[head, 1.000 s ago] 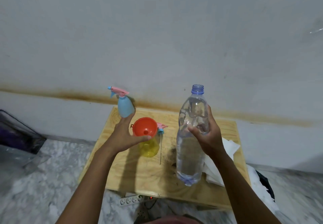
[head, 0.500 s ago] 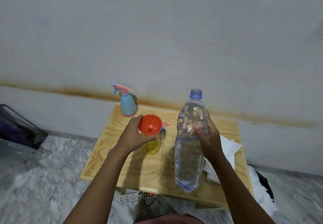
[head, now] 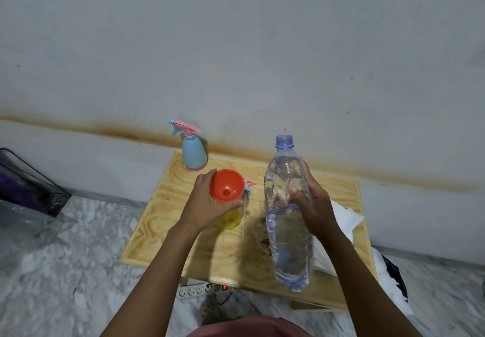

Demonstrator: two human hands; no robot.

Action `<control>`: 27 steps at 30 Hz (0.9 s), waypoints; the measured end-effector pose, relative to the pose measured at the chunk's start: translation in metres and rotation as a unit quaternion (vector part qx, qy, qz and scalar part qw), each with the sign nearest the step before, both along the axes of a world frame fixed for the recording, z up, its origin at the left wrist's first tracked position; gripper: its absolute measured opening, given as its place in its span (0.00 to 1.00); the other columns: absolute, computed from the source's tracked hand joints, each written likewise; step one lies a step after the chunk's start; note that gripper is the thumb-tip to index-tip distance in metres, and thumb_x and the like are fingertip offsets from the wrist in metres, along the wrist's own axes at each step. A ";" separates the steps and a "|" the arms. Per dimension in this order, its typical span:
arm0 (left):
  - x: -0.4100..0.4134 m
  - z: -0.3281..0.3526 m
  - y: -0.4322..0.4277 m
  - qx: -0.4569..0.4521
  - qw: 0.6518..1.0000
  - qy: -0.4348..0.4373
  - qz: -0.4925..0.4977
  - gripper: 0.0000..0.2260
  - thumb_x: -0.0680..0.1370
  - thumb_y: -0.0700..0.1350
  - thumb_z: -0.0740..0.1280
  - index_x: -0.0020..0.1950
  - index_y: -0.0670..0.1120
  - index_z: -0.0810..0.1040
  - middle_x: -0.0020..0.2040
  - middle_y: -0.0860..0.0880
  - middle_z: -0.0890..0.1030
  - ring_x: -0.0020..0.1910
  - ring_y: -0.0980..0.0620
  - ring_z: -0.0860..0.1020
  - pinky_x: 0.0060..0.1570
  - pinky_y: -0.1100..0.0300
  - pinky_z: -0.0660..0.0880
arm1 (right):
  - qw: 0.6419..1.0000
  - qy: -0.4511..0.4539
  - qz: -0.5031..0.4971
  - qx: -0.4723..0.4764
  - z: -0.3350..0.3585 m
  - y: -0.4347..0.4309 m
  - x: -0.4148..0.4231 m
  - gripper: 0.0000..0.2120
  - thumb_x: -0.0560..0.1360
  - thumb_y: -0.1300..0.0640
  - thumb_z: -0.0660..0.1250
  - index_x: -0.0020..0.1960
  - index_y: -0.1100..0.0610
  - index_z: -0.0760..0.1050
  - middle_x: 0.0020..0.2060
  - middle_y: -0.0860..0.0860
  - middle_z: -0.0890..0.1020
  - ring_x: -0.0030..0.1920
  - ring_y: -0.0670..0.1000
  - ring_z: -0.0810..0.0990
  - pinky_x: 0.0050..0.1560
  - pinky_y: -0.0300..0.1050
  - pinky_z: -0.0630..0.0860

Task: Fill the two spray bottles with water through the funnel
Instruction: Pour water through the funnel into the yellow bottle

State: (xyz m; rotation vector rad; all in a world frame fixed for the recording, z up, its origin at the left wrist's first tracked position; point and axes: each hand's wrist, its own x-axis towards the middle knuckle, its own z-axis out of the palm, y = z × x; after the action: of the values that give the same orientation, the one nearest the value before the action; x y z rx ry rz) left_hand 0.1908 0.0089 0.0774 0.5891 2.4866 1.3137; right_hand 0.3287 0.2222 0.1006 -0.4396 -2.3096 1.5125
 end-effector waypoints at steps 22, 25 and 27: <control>0.001 -0.002 0.001 0.019 0.999 -0.018 0.024 0.46 0.63 0.57 0.81 0.75 0.51 0.62 0.65 0.54 0.67 0.61 0.58 0.68 0.57 0.64 0.66 | 0.975 -0.141 0.172 0.018 0.005 0.005 -0.007 0.33 0.74 0.34 0.63 0.75 0.35 0.56 0.74 0.39 0.66 0.72 0.40 0.67 0.72 0.46 0.66; 0.001 -0.003 0.001 0.022 0.999 -0.018 0.024 0.45 0.63 0.57 0.81 0.74 0.51 0.63 0.64 0.54 0.67 0.61 0.57 0.69 0.57 0.63 0.67 | 0.972 -0.152 0.180 0.014 0.009 0.004 -0.009 0.30 0.76 0.39 0.65 0.73 0.34 0.56 0.72 0.36 0.63 0.73 0.39 0.63 0.73 0.44 0.63; 0.001 -0.002 0.000 0.026 0.999 -0.019 0.022 0.45 0.63 0.56 0.81 0.74 0.51 0.63 0.63 0.54 0.67 0.61 0.57 0.69 0.56 0.63 0.67 | 0.969 -0.166 0.181 0.017 0.010 0.003 -0.010 0.30 0.75 0.39 0.64 0.72 0.34 0.55 0.70 0.36 0.65 0.72 0.40 0.65 0.71 0.44 0.64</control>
State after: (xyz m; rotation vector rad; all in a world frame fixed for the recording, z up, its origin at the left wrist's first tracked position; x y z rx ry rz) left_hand 0.1919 0.0091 0.0750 0.5191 2.4552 1.3960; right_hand 0.3188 0.2254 0.1110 -0.2879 -2.7966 1.6619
